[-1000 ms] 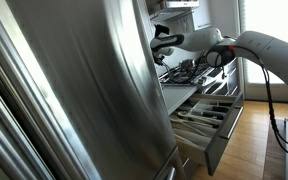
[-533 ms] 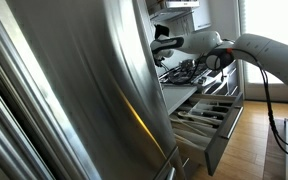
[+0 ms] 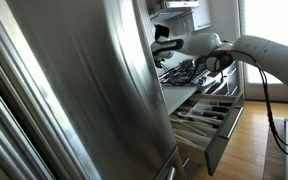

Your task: Put the wooden spoon on top of the cake tray

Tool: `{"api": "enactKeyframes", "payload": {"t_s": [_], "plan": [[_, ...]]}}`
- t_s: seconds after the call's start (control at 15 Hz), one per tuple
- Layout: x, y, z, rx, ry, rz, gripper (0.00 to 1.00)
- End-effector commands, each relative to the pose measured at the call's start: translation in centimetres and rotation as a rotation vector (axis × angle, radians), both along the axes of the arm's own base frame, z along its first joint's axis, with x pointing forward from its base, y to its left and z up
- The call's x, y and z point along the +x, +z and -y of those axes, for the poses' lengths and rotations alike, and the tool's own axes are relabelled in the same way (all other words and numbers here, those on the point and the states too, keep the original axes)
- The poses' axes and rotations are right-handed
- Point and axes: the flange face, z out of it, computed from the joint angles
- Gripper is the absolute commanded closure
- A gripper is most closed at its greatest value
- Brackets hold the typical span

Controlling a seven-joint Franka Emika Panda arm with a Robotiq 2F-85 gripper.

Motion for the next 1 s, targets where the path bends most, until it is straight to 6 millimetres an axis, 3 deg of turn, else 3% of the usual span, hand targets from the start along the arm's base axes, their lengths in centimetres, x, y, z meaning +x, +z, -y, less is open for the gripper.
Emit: {"api": "enactKeyframes", "payload": {"t_s": [0.0,0.13,0.4,0.6,0.8,0.93], "plan": [[0.3,-0.4,-0.3,-0.024,-0.016,-0.012,0.82],[0.3,-0.5,-0.5,-0.029,-0.008,-0.019,0.51],[0.2,-0.1,-0.7,-0.030,0.000,-0.007,0.26],[0.1,0.8,-0.8,-0.033,0.007,0.013,0.22],[-0.1,1.9,-0.7,-0.036,0.006,0.030,0.29],[-0.5,2.6,-0.7,-0.035,0.007,0.020,0.23]]}}
